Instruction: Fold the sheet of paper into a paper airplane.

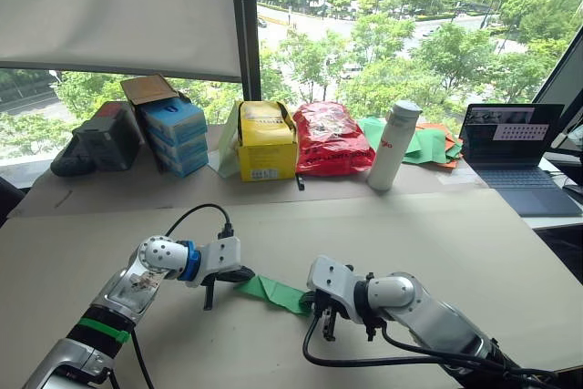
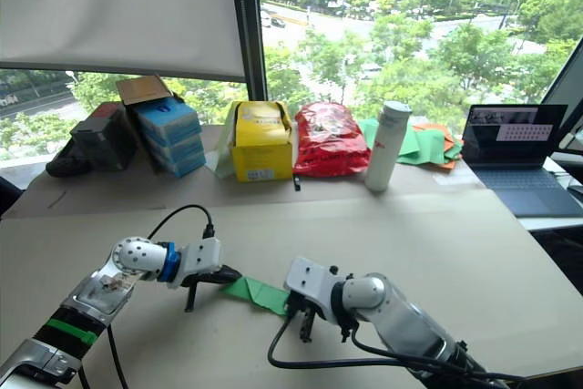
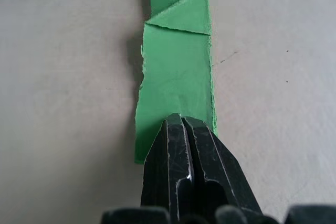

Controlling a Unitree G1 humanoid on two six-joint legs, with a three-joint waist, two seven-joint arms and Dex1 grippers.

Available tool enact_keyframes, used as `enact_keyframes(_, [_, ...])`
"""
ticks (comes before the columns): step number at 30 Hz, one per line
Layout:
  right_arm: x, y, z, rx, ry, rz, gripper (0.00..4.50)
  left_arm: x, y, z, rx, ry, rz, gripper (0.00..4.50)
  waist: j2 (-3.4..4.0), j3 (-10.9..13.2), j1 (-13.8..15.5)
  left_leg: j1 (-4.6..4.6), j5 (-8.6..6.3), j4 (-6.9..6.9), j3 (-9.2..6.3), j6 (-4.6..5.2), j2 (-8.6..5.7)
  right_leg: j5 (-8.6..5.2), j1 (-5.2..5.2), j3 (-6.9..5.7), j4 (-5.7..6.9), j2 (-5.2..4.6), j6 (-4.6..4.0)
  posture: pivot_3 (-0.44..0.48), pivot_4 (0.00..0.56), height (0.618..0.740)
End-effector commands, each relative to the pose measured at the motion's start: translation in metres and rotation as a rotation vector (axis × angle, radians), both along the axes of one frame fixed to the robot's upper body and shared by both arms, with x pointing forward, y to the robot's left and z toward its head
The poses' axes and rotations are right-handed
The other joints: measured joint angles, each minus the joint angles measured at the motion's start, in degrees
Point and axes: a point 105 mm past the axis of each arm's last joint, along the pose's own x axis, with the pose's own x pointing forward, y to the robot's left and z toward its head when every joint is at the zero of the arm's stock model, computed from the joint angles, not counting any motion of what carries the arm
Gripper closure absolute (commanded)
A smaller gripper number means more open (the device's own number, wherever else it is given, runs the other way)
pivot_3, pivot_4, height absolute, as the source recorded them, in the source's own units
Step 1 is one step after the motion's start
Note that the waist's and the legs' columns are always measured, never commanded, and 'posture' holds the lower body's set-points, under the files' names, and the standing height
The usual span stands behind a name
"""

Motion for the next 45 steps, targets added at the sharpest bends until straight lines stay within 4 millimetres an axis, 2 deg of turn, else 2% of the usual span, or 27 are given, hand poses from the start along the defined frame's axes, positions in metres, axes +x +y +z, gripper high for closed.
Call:
enact_keyframes(1, [0.000, -0.014, -0.023, -0.083, 0.072, -0.050, 4.45, -0.007, 0.025, -0.027, 0.085, 0.096, 0.096, 4.50, 0.03, 0.0, 0.0, 0.01, 0.01, -0.03, 0.00, -0.01, 0.00, 0.00, 0.00, 0.02, 0.00, -0.04, 0.00, 0.000, 0.150, 0.740])
enact_keyframes(5, [0.007, -0.007, -0.006, -0.007, 0.017, -0.061, 4.45, 0.006, 0.019, 0.002, -0.075, 0.053, 0.176, 4.50, 0.02, 0.0, -0.2, 0.02, 0.02, -0.09, 0.00, -0.03, -0.01, -0.02, -0.02, 0.11, 0.00, -0.08, -0.03, 0.000, 0.150, 0.740])
enact_keyframes(8, [0.012, 0.001, 0.028, 0.133, -0.069, -0.051, 4.45, 0.011, 0.021, 0.034, -0.255, 0.044, 0.256, 4.50, -0.08, 0.1, -0.2, -0.28, 0.07, -0.08, 0.00, -0.11, -0.01, -0.01, -0.12, 0.14, 0.10, -0.06, -0.04, 0.000, 0.150, 0.740])
enact_keyframes(10, [0.014, 0.003, 0.058, 0.246, -0.132, -0.054, 4.45, 0.005, 0.025, 0.055, -0.366, 0.048, 0.297, 4.50, -0.14, 0.4, -0.2, -0.75, 0.14, -0.02, -0.01, -0.20, -0.02, 0.01, -0.48, 0.14, 0.20, -0.03, -0.04, 0.000, 0.150, 0.740])
enact_keyframes(11, [0.013, 0.002, 0.068, 0.283, -0.153, -0.060, 4.45, -0.001, 0.025, 0.059, -0.394, 0.060, 0.306, 4.50, -0.17, 0.5, -0.2, -0.91, 0.16, 0.00, -0.04, -0.24, -0.02, 0.01, -0.58, 0.14, 0.22, -0.03, -0.04, 0.000, 0.150, 0.740])
enact_keyframes(13, [0.006, 0.000, 0.080, 0.343, -0.153, -0.045, 4.03, -0.017, 0.023, 0.063, -0.449, 0.114, 0.306, 4.50, -0.17, 0.5, -0.1, -1.13, 0.42, 0.00, -0.04, -0.68, -0.02, 0.01, -0.80, 0.13, 0.19, -0.02, -0.03, 0.000, 0.150, 0.740])
enact_keyframes(15, [-0.006, -0.003, 0.086, 0.395, -0.113, -0.007, 3.37, -0.031, 0.024, 0.063, -0.498, 0.163, 0.332, 3.96, -0.17, 0.5, -0.1, -1.12, 0.39, -0.09, -0.05, -0.63, -0.01, 0.01, -0.73, 0.11, 0.13, 0.02, -0.02, 0.000, 0.150, 0.740])
enact_keyframes(17, [-0.014, -0.012, 0.086, 0.399, -0.089, 0.000, 2.71, -0.040, 0.029, 0.061, -0.511, 0.205, 0.368, 3.41, -0.21, 0.6, 0.1, -1.09, 0.34, -0.17, -0.10, -0.55, -0.02, 0.01, -0.55, 0.04, 0.01, 0.03, 0.01, 0.000, 0.150, 0.740])
enact_keyframes(20, [-0.028, -0.022, 0.082, 0.401, -0.033, 0.037, 1.66, -0.052, 0.033, 0.059, -0.521, 0.251, 0.394, 2.35, -0.38, 0.8, 0.4, -1.02, 0.23, -0.13, -0.10, -0.38, -0.08, 0.00, -0.41, -0.01, -0.22, 0.13, 0.07, 0.000, 0.150, 0.740])
enact_keyframes(21, [-0.034, -0.024, 0.080, 0.406, -0.008, 0.059, 1.40, -0.056, 0.034, 0.057, -0.523, 0.271, 0.397, 2.10, -0.42, 0.9, 0.5, -1.00, 0.21, -0.13, -0.10, -0.36, -0.09, 0.00, -0.37, -0.01, -0.39, 0.08, 0.09, 0.000, 0.150, 0.740])
enact_keyframes(22, [-0.038, -0.025, 0.079, 0.410, 0.007, 0.073, 0.96, -0.059, 0.035, 0.056, -0.525, 0.284, 0.399, 1.69, -0.42, 1.0, 0.5, -1.01, 0.10, -0.16, -0.12, -0.17, -0.06, 0.07, -0.33, 0.00, -0.59, -0.07, 0.17, 0.000, 0.150, 0.740])
enact_keyframes(25, [-0.053, -0.023, 0.070, 0.404, 0.080, 0.124, 0.00, -0.066, 0.037, 0.046, -0.497, 0.314, 0.394, 0.66, -0.41, 1.0, 0.6, -0.87, 0.07, -0.17, -0.13, -0.12, -0.06, 0.12, -0.27, 0.01, -0.54, -0.15, 0.13, 0.000, 0.150, 0.740])
enact_keyframes(27, [-0.059, -0.023, 0.064, 0.391, 0.116, 0.148, 0.00, -0.070, 0.037, 0.043, -0.485, 0.326, 0.386, 0.04, -0.41, 1.0, 0.7, -0.82, 0.11, -0.17, -0.16, -0.20, -0.04, 0.15, -0.27, 0.01, -0.47, -0.13, 0.06, 0.000, 0.150, 0.740])
enact_keyframes(30, [-0.064, -0.024, 0.054, 0.359, 0.153, 0.173, 0.00, -0.071, 0.038, 0.041, -0.478, 0.329, 0.378, 0.04, -0.41, 1.0, 0.9, -0.81, 0.13, -0.18, -0.16, -0.23, -0.04, 0.13, -0.30, 0.01, -0.42, -0.13, 0.01, 0.000, 0.150, 0.740])
enact_keyframes(35, [-0.068, -0.013, 0.034, 0.381, 0.241, 0.204, 0.00, -0.067, 0.035, 0.038, -0.469, 0.300, 0.365, 0.04, -0.42, 1.0, 1.1, -0.81, 0.14, -0.18, -0.15, -0.24, -0.05, 0.14, -0.30, 0.03, -0.44, -0.15, 0.00, 0.000, 0.150, 0.740])
enact_keyframes(41, [-0.047, -0.003, 0.030, 0.394, 0.210, 0.198, 0.00, -0.064, 0.033, 0.038, -0.470, 0.287, 0.356, 0.04, -0.43, 1.0, 1.1, -0.85, 0.23, -0.17, -0.15, -0.39, -0.06, 0.15, -0.34, 0.03, -0.43, -0.15, 0.00, 0.000, 0.150, 0.740])
enact_keyframes(45, [-0.017, 0.005, 0.030, 0.419, 0.138, 0.125, 0.00, -0.062, 0.030, 0.039, -0.480, 0.272, 0.355, 0.04, -0.44, 1.0, 1.1, -0.86, 0.27, -0.20, -0.15, -0.47, -0.06, 0.14, -0.34, 0.01, -0.43, -0.14, -0.01, 0.000, 0.150, 0.740])
